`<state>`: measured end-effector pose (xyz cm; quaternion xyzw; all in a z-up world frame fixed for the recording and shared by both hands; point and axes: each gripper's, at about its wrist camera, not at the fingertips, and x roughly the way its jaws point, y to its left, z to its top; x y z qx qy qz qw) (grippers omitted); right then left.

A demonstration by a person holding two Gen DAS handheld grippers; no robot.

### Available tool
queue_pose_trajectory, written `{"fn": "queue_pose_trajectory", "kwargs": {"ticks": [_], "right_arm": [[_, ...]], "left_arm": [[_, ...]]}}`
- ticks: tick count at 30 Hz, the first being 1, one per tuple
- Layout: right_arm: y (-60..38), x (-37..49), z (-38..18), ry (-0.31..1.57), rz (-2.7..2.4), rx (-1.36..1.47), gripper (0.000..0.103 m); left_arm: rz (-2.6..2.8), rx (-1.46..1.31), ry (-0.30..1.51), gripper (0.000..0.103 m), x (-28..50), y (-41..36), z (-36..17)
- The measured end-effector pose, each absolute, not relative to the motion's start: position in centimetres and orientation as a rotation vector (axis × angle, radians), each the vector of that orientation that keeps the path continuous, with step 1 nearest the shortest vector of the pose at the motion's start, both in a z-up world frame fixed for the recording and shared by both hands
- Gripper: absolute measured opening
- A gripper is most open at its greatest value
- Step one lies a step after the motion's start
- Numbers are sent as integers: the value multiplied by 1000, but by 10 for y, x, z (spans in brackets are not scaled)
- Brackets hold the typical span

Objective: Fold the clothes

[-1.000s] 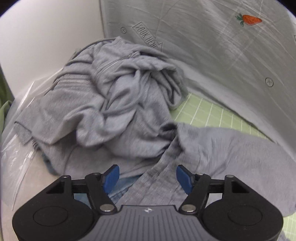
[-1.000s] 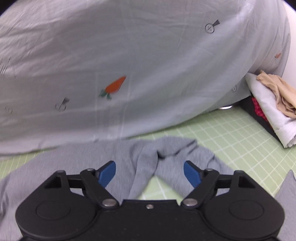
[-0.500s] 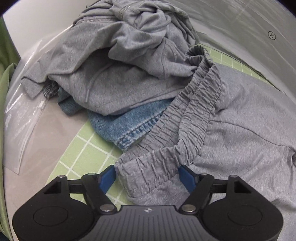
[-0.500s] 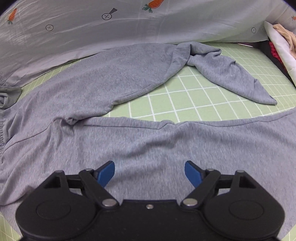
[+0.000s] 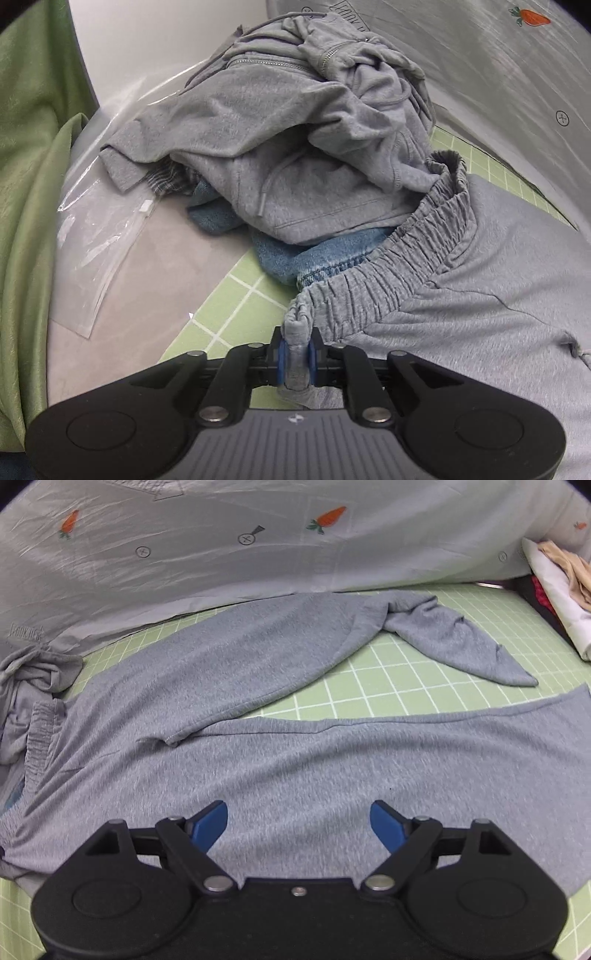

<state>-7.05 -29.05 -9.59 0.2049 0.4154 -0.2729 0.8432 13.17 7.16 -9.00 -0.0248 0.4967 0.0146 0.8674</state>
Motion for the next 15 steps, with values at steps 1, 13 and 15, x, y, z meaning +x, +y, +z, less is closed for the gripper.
{"fn": "queue_pose_trajectory", "kwargs": {"ticks": [1, 13, 15], "right_arm": [[-290, -74, -98, 874, -569, 422, 85], [-368, -152, -108, 881, -590, 413, 101], [-392, -166, -112, 893, -611, 406, 102]], "left_arm": [[42, -41, 1031, 28, 128, 68, -87], [-2, -72, 891, 78, 44, -13, -48], [-15, -67, 893, 78, 27, -35, -48]]}}
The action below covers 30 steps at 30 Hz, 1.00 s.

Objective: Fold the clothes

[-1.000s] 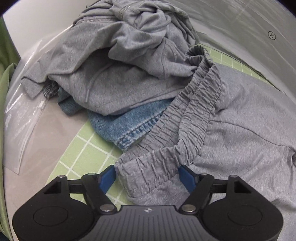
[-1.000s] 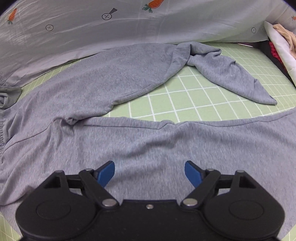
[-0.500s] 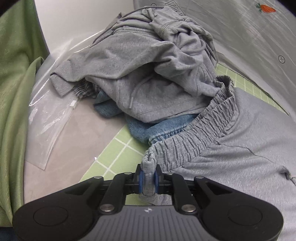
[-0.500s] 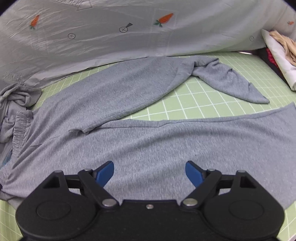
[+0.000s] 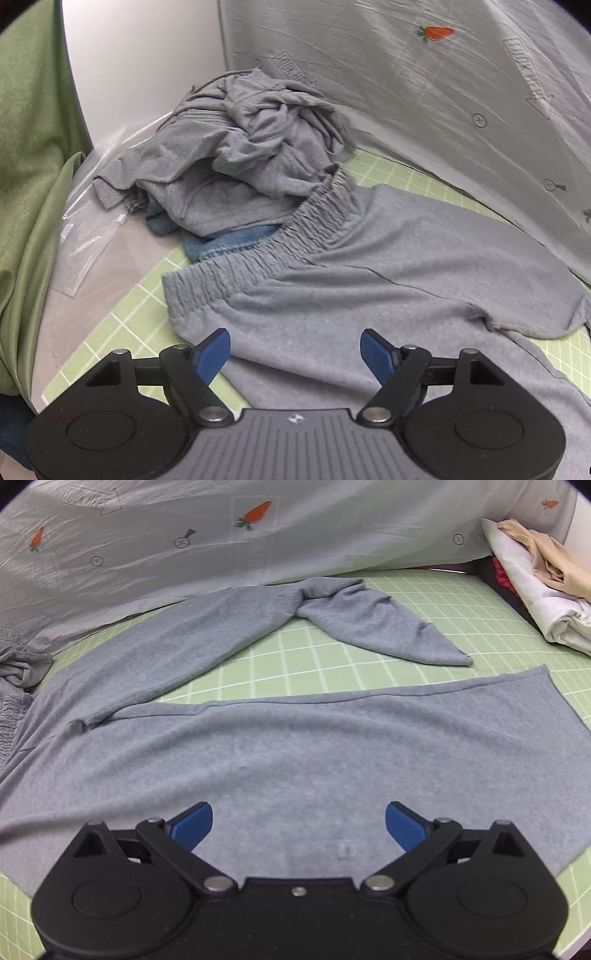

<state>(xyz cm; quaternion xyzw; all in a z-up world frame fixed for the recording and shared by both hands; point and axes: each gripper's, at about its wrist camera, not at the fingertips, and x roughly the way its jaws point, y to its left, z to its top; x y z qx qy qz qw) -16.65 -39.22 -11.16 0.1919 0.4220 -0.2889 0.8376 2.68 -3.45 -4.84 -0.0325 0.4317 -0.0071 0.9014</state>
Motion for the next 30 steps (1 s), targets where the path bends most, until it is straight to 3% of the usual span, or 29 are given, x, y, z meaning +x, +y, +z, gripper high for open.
{"fn": "queue_pose_trajectory", "kwargs": {"ticks": [13, 15, 16, 18, 19, 21, 22, 23, 30], "right_arm": [[-611, -269, -146, 935, -849, 302, 101], [-643, -285, -153, 935, -884, 324, 96], [-655, -293, -156, 938, -891, 344, 87], [-671, -306, -159, 907, -872, 404, 81], [-675, -311, -159, 889, -858, 430, 71], [-678, -315, -157, 869, -828, 445, 46], [-677, -316, -156, 870, -821, 436, 20], [-677, -317, -155, 870, -814, 426, 5], [-682, -340, -155, 908, -960, 374, 4]], "left_arm": [[-51, 48, 999, 79, -65, -186, -87], [-59, 67, 1016, 79, -72, -204, -93], [-62, 78, 1022, 79, -76, -212, -95], [-74, 98, 1040, 79, -82, -226, -97], [-81, 103, 1047, 79, -84, -232, -98], [-92, 106, 1053, 79, -86, -242, -97], [-94, 104, 1053, 79, -87, -246, -96], [-98, 104, 1051, 79, -86, -251, -95], [-124, 110, 1016, 79, -76, -269, -74]]}}
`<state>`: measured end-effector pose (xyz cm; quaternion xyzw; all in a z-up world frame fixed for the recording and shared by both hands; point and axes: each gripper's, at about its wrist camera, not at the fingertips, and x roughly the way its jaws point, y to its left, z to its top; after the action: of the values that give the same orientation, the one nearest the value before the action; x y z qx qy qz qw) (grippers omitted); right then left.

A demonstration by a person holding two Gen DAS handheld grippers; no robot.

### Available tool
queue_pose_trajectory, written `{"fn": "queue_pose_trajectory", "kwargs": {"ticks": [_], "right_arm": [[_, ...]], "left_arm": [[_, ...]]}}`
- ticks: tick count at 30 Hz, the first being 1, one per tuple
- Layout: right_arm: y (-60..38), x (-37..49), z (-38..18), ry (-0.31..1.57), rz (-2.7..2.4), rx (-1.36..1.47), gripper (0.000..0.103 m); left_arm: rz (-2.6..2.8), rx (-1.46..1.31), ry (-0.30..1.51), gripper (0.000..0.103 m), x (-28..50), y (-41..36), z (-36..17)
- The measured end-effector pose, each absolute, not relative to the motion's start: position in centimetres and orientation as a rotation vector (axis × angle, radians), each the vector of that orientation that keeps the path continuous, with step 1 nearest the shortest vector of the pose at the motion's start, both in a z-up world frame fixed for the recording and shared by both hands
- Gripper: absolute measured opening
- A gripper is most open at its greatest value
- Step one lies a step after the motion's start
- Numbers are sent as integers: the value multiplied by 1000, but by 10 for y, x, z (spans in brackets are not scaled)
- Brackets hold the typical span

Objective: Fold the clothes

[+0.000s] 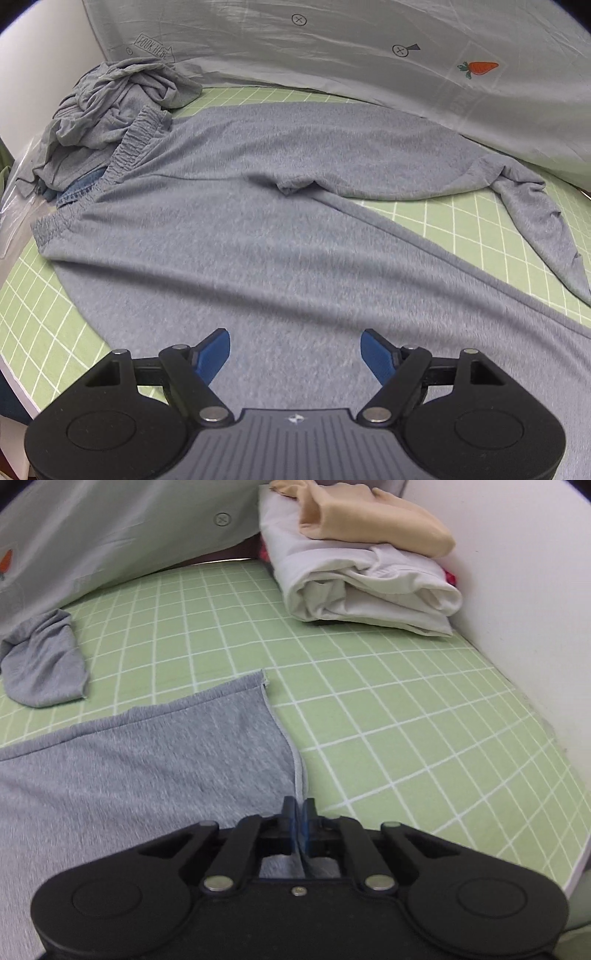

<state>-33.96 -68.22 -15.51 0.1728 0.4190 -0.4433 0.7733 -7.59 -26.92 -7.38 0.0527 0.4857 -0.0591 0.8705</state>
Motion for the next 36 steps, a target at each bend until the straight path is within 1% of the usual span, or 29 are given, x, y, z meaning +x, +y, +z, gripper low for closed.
{"fn": "queue_pose_trajectory", "kwargs": {"ticks": [2, 3, 4, 5, 7, 8, 9, 10, 11, 13, 19, 22, 24, 25, 26, 27, 28, 29, 30, 31, 32, 33, 35, 36], "right_arm": [[-688, -339, -151, 940, -984, 386, 7], [-691, -339, -149, 958, -995, 391, 12], [-694, -339, -147, 975, -1005, 397, 29], [-697, -338, -146, 993, -1016, 402, 43], [-696, -331, -135, 961, -1012, 411, 52], [-694, -324, -129, 938, -998, 419, 65], [-692, -313, -122, 910, -984, 420, 73], [-688, -302, -116, 877, -968, 412, 86], [-684, -288, -111, 850, -944, 401, 94], [-678, -259, -107, 827, -879, 387, 103], [-670, -159, -115, 836, -655, 367, 103], [-668, -120, -124, 853, -572, 352, 101], [-667, -96, -131, 869, -534, 337, 89], [-667, -86, -132, 866, -525, 329, 78], [-668, -77, -134, 864, -510, 327, 72], [-669, -67, -136, 863, -493, 326, 70], [-671, -58, -139, 869, -481, 326, 65], [-673, -49, -141, 877, -469, 324, 51], [-675, -44, -143, 880, -459, 323, 43], [-677, -39, -144, 883, -450, 323, 26], [-680, -34, -145, 885, -441, 323, 5], [-682, -31, -141, 879, -430, 335, 3], [-686, -26, -129, 856, -404, 335, 3], [-684, -28, -113, 820, -411, 283, 2]], "left_arm": [[-133, 102, 1010, 79, -73, -269, -66], [-135, 98, 1009, 79, -71, -269, -63], [-133, 94, 1010, 79, -69, -268, -61], [-130, 90, 1013, 80, -66, -267, -59], [-120, 75, 1025, 80, -59, -265, -57], [-115, 64, 1030, 81, -54, -263, -58], [-111, 53, 1034, 81, -50, -262, -58], [-107, 41, 1039, 82, -45, -261, -59], [-100, 30, 1046, 82, -39, -260, -60], [-82, 13, 1065, 82, -23, -261, -66], [-47, 9, 1131, 83, 32, -276, -91], [-44, 40, 1155, 83, 52, -286, -106], [-33, 60, 1169, 83, 61, -292, -115], [-27, 65, 1176, 83, 65, -293, -120], [-22, 66, 1185, 83, 68, -295, -123], [-16, 66, 1195, 83, 70, -295, -127], [-12, 65, 1203, 83, 72, -296, -130], [-9, 66, 1212, 83, 73, -296, -134], [-7, 64, 1214, 86, 74, -296, -135], [-4, 60, 1209, 87, 74, -295, -136], [-4, 56, 1206, 87, 74, -295, -137], [-5, 54, 1205, 87, 75, -295, -137], [-3, 48, 1203, 89, 75, -294, -137], [2, 44, 1203, 91, 75, -293, -138]]}}
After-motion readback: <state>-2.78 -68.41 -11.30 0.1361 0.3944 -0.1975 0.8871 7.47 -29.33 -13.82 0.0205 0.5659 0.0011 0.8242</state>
